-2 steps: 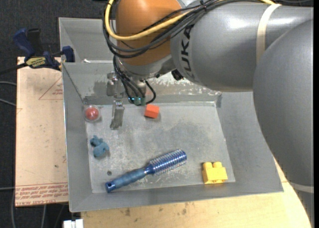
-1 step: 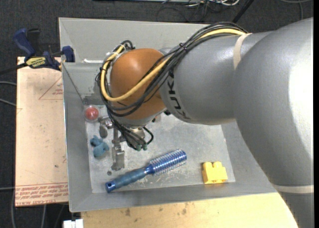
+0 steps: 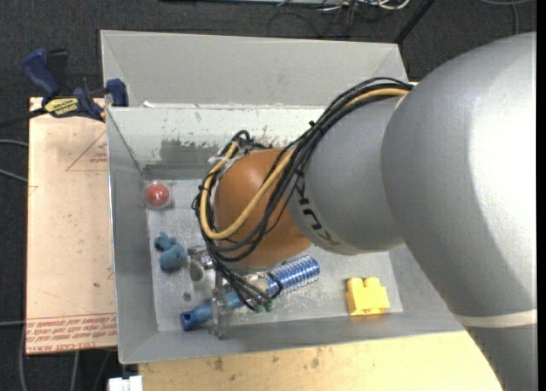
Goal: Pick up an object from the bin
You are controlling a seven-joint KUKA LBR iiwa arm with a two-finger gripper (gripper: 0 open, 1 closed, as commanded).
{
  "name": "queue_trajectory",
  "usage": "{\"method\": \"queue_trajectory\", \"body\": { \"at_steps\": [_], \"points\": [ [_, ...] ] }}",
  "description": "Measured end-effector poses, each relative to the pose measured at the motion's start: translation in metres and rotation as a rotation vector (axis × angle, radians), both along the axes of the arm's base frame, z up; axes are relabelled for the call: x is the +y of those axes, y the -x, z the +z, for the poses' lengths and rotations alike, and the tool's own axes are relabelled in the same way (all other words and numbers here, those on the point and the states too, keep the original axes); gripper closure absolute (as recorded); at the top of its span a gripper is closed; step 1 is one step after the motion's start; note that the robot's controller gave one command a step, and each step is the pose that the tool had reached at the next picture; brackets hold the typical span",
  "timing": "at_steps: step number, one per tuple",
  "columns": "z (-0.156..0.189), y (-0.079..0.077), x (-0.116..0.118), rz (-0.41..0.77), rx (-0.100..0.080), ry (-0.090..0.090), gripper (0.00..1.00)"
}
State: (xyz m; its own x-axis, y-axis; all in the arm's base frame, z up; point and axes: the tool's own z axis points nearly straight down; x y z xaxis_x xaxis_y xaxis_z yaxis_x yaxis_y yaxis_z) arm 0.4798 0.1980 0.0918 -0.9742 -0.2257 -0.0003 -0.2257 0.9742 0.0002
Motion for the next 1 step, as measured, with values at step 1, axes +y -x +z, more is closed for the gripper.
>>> {"method": "queue_trajectory", "body": {
  "at_steps": [1],
  "points": [
    [0.0017,-0.0012,0.0010,-0.001,0.000,-0.002,1.00]
  ]
}}
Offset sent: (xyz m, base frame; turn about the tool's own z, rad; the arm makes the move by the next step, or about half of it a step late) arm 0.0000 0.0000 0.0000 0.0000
